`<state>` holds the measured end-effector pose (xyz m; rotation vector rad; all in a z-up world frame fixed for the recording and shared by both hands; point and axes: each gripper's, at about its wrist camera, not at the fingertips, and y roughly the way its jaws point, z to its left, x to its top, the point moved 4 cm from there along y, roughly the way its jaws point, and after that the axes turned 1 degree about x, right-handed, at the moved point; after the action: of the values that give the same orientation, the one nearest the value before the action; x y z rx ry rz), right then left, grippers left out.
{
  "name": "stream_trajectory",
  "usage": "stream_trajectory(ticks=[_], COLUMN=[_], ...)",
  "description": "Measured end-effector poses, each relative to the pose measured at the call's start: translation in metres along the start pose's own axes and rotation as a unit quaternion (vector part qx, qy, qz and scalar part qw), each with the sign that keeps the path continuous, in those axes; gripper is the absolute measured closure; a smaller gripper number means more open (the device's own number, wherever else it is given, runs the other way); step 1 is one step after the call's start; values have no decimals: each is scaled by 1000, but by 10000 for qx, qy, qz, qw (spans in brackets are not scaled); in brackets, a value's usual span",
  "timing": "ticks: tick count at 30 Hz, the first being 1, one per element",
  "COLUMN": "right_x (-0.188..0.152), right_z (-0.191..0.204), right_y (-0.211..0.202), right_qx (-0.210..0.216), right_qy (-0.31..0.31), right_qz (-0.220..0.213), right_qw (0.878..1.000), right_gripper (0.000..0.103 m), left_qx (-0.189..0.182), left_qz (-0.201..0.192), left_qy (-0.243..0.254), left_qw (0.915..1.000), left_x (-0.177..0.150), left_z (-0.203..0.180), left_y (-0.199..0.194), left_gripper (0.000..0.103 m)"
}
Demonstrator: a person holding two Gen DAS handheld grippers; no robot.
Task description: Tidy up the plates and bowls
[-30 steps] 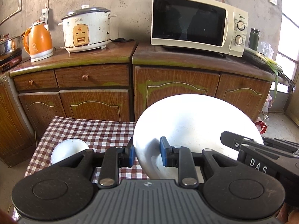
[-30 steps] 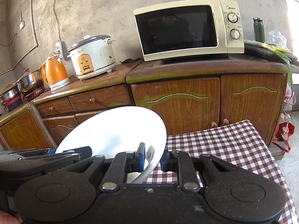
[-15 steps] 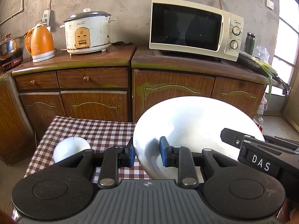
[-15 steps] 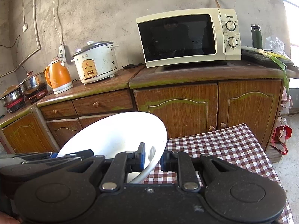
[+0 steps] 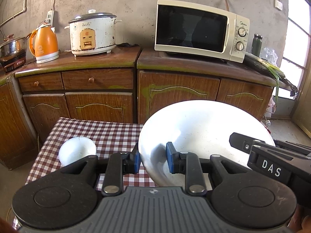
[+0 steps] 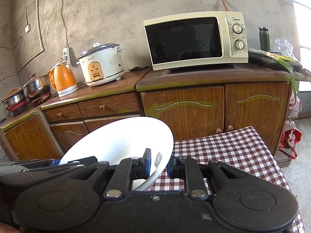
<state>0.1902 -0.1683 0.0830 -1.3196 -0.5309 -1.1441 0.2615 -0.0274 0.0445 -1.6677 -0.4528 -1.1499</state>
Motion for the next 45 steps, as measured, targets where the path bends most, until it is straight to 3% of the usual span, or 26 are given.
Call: stream_trajectory(ticks=[45], right_x=[-26], right_z=[8], right_y=[-68], right_qx=[24], right_qy=[31], right_qz=[-144], right_qw=[9999], right_gripper=[82], left_qx=[-86], left_qz=[-60], left_qy=[-55], left_qw=[9999], left_x=[-34], left_z=[-6], left_y=[-52], left_gripper=[77])
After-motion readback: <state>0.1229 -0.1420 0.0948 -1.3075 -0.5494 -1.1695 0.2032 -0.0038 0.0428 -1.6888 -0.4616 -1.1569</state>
